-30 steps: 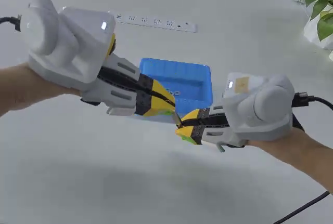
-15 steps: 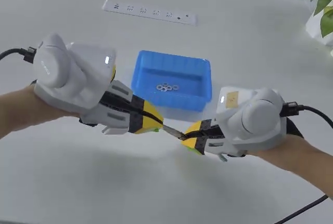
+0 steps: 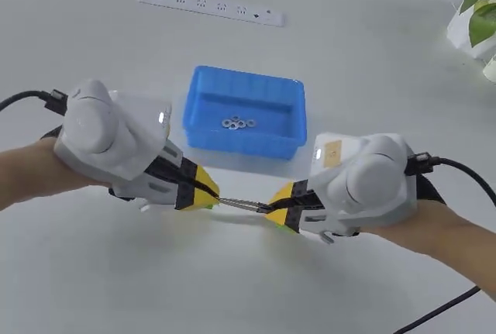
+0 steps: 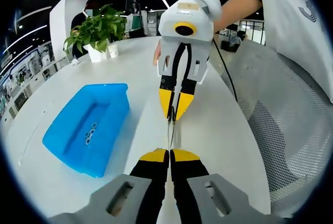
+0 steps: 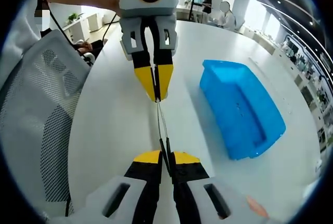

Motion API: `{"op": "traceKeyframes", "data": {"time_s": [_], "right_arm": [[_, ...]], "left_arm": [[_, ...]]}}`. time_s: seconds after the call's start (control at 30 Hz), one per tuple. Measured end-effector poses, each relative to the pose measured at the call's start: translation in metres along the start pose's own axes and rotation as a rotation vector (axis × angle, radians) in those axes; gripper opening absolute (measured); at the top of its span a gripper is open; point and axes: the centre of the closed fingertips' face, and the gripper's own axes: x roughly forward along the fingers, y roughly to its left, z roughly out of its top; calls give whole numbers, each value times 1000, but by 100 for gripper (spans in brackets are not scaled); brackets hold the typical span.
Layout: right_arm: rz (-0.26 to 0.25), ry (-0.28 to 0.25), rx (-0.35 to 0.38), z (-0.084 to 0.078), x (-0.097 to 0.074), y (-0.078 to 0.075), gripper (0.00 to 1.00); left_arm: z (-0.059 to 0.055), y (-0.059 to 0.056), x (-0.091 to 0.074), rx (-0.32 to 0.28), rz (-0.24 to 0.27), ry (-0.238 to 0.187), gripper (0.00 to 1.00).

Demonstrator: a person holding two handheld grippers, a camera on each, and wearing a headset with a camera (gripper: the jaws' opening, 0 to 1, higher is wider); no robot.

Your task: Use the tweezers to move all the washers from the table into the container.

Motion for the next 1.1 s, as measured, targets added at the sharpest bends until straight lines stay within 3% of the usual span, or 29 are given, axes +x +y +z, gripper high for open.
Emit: {"op": "traceKeyframes", "data": {"time_s": [0.43,0.63,1.1], "right_arm": [[15,26,3,-1,9,2,8],[12,26,11,-1,9,2,8],[31,34,19,-1,9,3,11]], "left_arm": [[-21,-1,8,36,3,99,5],[-20,1,8,39,30,100,6],[-19,3,7,45,60,169,11]]}}
